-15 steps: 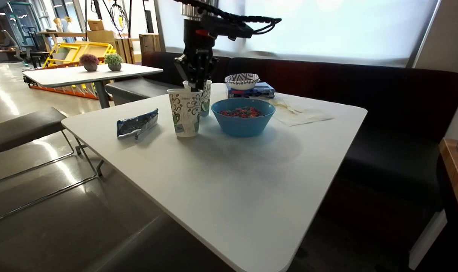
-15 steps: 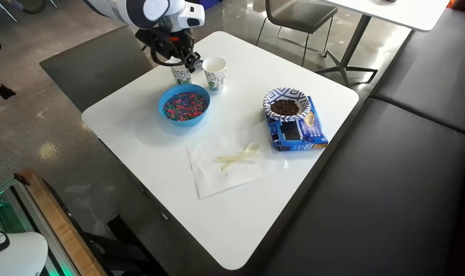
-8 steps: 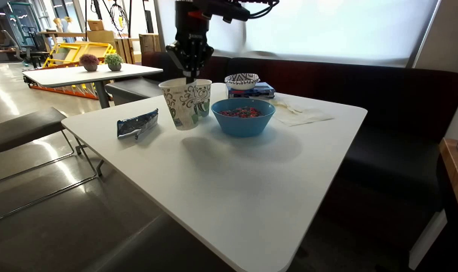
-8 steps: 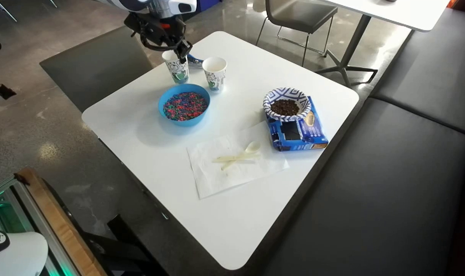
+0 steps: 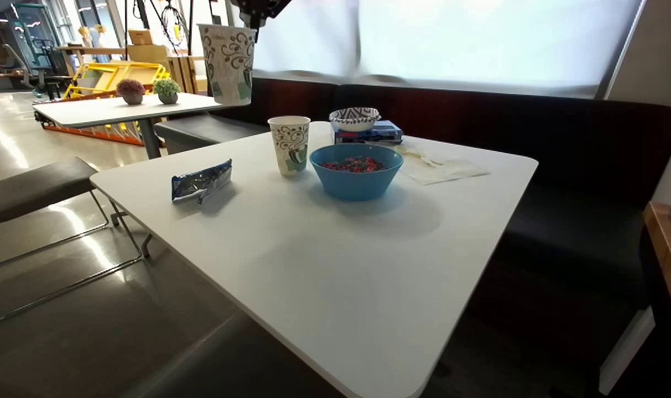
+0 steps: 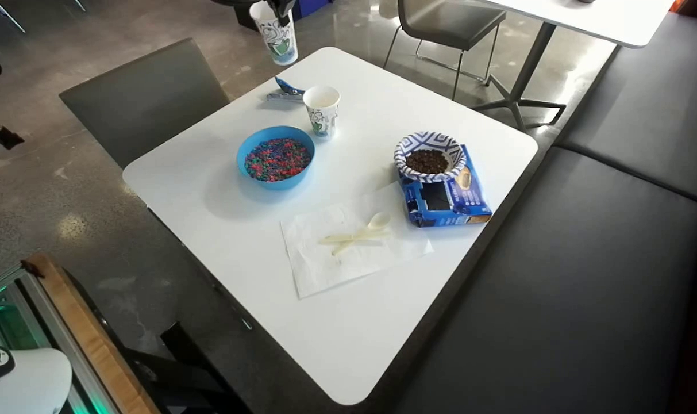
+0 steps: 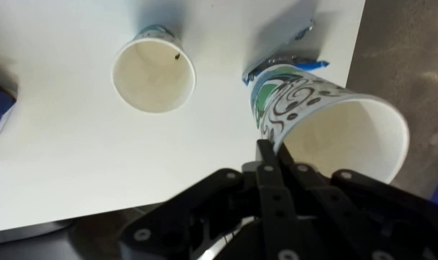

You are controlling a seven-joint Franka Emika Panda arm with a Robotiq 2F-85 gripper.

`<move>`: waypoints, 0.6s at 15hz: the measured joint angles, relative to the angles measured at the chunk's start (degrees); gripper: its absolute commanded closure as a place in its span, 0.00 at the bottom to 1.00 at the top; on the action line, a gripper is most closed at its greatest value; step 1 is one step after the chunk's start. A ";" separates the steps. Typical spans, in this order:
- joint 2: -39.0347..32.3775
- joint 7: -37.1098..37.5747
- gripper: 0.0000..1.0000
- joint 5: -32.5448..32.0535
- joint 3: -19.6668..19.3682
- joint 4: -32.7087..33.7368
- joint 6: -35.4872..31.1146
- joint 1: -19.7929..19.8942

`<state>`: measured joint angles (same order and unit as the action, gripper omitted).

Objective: Put the paper cup in the other paper cup on the right

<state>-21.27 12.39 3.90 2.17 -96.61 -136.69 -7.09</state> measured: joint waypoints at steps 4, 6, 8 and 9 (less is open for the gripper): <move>-1.52 2.40 0.99 -0.15 -2.22 2.99 -2.85 1.14; -2.75 3.47 0.99 -0.73 -3.58 4.06 -2.97 1.38; -3.83 4.27 0.99 -1.34 -4.66 4.60 -2.94 1.54; -4.30 4.49 0.99 -1.54 -5.10 4.74 -2.88 1.59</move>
<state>-25.58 16.88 2.37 -2.94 -91.86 -139.58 -5.50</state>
